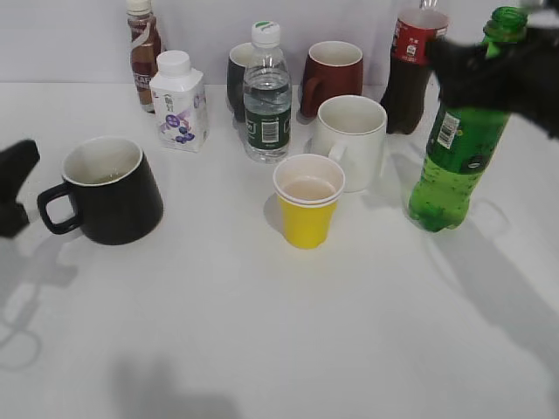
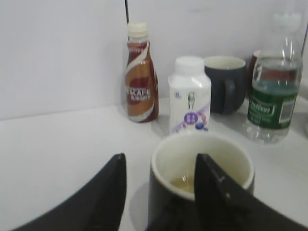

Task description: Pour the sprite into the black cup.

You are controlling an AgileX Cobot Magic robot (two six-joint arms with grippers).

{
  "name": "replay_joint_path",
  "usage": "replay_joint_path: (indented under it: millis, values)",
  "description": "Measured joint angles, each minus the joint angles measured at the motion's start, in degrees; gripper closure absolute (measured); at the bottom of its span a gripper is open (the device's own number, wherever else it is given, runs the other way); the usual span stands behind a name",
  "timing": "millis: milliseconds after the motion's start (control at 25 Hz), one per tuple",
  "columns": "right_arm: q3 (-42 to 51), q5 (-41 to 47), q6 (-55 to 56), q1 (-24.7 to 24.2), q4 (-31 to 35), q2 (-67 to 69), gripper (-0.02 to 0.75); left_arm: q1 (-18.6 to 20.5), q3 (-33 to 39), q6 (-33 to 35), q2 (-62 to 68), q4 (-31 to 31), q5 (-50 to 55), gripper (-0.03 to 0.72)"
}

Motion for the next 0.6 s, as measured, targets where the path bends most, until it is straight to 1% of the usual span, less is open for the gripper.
replay_joint_path:
  millis: [80, 120, 320, 400, 480, 600]
  values:
    - [-3.04, 5.87, -0.01, 0.00, -0.46, -4.10, 0.099, 0.00, -2.79, 0.00, -4.87, -0.59, 8.20, 0.327]
    - [-4.31, 9.26, -0.01, 0.00, -0.63, -5.94, 0.099, 0.00, -4.99, 0.00, -7.90, -0.94, 14.41, 0.327]
    - [-9.97, 23.17, -0.02, 0.19, -4.53, -17.26, 0.099, 0.00, -19.84, 0.00, -22.17, -1.22, 50.88, 0.327]
    - [-11.17, 29.72, -0.02, 0.99, -5.73, -22.33, 0.099, 0.00, -25.20, 0.00, -28.55, 0.07, 62.63, 0.327]
    - [-11.47, 36.82, -0.02, 2.11, -6.23, -27.43, 0.099, 0.00, -29.63, 0.00, -33.57, 1.71, 72.34, 0.327]
    - [-11.70, 50.16, -0.02, 4.63, -6.08, -36.09, 0.102, 0.00, -32.60, 0.00, -39.65, 2.39, 84.49, 0.327]
